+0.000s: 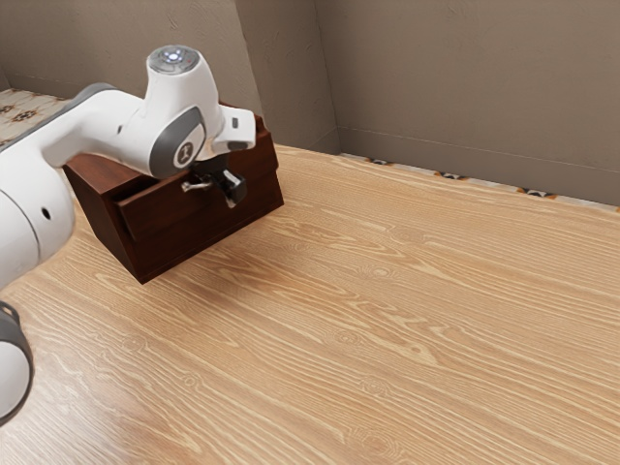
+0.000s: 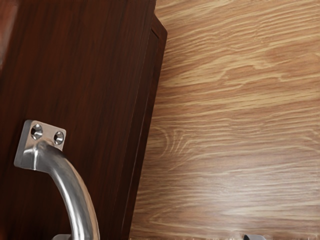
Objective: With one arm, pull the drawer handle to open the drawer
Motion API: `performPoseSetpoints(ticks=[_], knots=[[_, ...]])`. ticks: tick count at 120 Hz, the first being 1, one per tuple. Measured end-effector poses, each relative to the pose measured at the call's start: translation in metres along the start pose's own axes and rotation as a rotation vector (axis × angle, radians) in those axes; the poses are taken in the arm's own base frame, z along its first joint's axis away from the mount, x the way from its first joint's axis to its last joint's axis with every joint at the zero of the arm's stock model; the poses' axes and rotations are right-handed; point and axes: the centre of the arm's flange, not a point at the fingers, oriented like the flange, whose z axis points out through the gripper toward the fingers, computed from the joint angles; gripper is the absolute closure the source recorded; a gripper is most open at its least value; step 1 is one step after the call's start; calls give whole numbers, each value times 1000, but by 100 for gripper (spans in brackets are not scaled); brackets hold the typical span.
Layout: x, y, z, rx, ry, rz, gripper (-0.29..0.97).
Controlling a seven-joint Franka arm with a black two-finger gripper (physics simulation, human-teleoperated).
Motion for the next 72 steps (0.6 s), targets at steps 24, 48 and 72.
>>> performPoseSetpoints(ticks=[24,48,72], knots=[[1,22,-16,-11,9,19,29],[-3,37,-31,-11,24,29,29],[-5,50,-35,-13,30,34,26]])
